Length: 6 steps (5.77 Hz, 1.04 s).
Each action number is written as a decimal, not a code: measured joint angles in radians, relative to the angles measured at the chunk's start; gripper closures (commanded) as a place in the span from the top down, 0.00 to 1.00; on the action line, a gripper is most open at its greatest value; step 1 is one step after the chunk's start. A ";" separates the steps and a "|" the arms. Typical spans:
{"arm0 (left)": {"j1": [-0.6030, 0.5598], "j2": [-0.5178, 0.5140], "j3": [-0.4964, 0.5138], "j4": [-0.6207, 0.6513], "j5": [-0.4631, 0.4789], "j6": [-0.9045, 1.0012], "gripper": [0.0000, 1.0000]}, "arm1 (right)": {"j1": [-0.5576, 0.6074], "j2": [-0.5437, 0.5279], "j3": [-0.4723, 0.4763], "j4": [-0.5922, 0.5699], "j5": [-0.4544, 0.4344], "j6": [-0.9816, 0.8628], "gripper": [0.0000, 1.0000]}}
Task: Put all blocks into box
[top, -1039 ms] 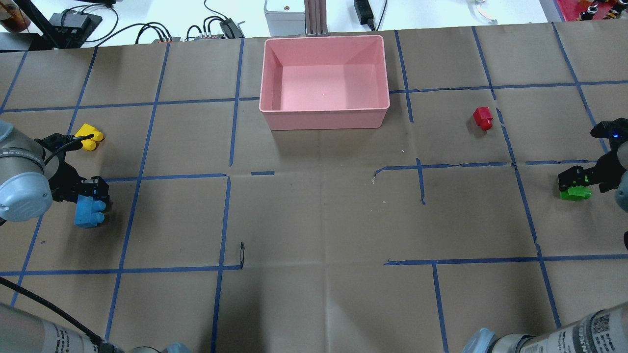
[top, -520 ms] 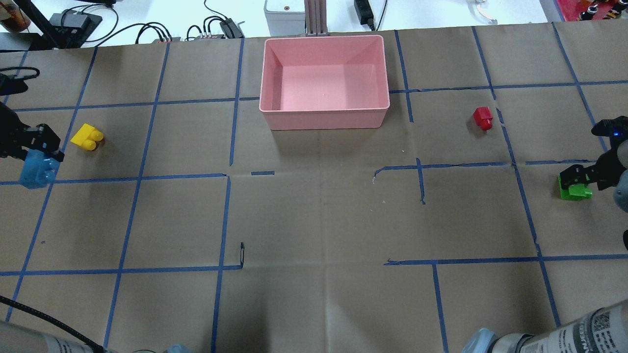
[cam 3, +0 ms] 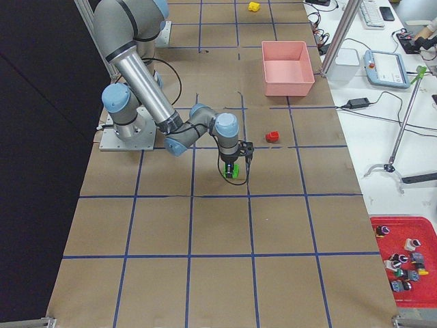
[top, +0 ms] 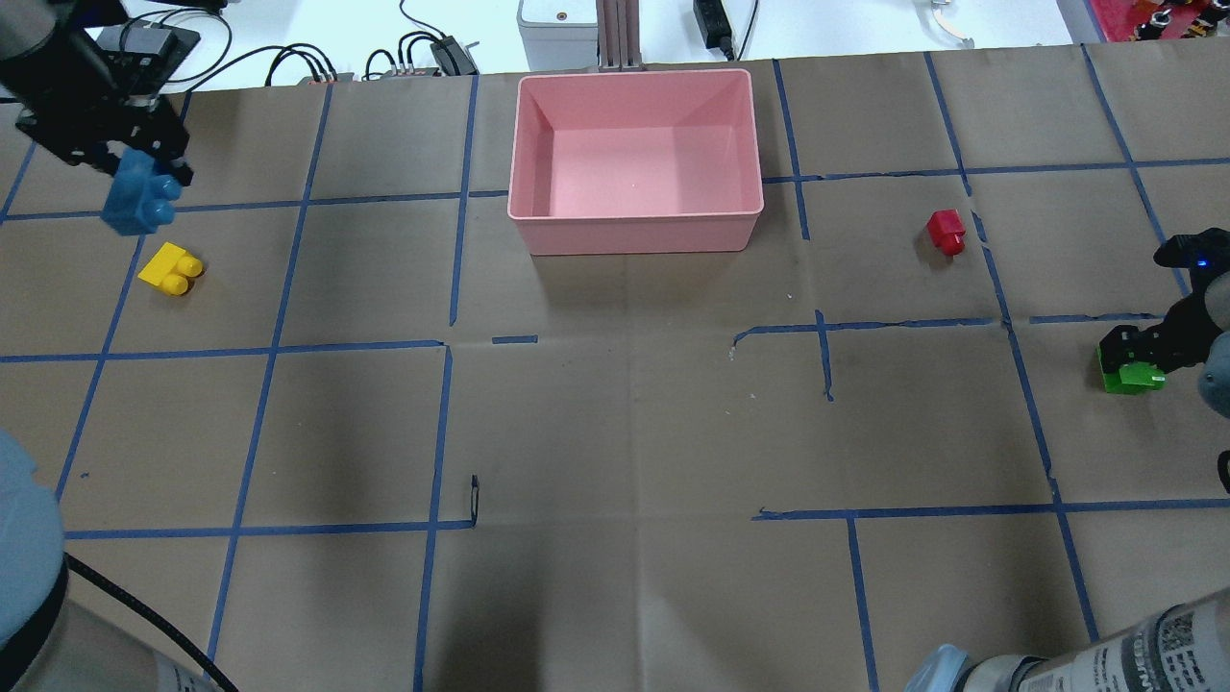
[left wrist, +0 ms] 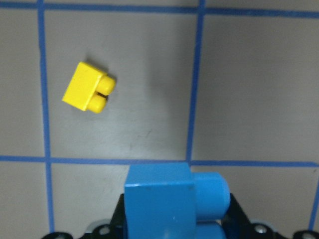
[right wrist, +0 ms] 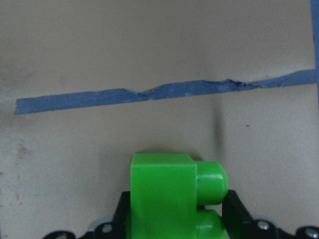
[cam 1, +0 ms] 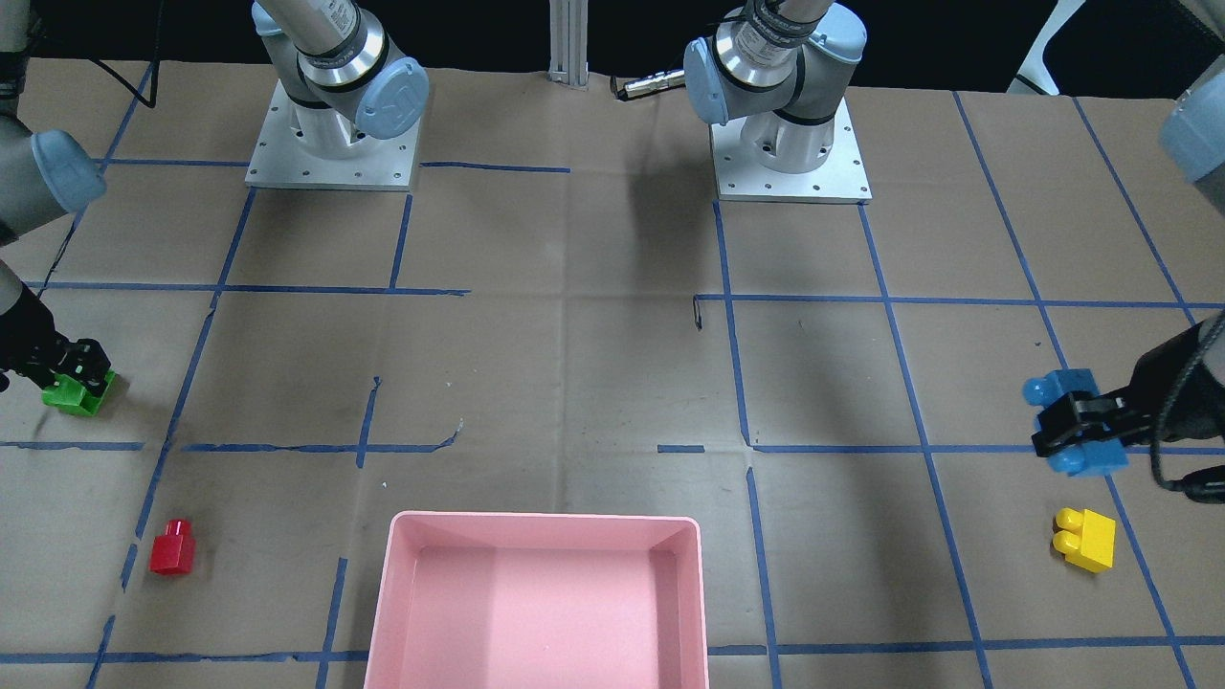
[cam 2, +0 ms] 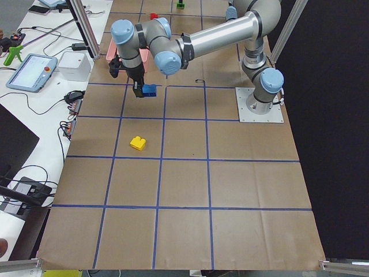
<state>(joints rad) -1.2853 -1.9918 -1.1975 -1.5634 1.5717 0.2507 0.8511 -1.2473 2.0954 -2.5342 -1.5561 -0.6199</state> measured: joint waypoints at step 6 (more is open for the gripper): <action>-0.480 -0.330 0.266 0.176 -0.086 -0.536 0.32 | 0.073 -0.083 -0.255 0.209 -0.004 -0.015 0.06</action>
<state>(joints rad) -1.7656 -2.3215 -0.9313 -1.3878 1.4856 -0.2849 0.9237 -1.3299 1.8406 -2.3248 -1.5604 -0.6352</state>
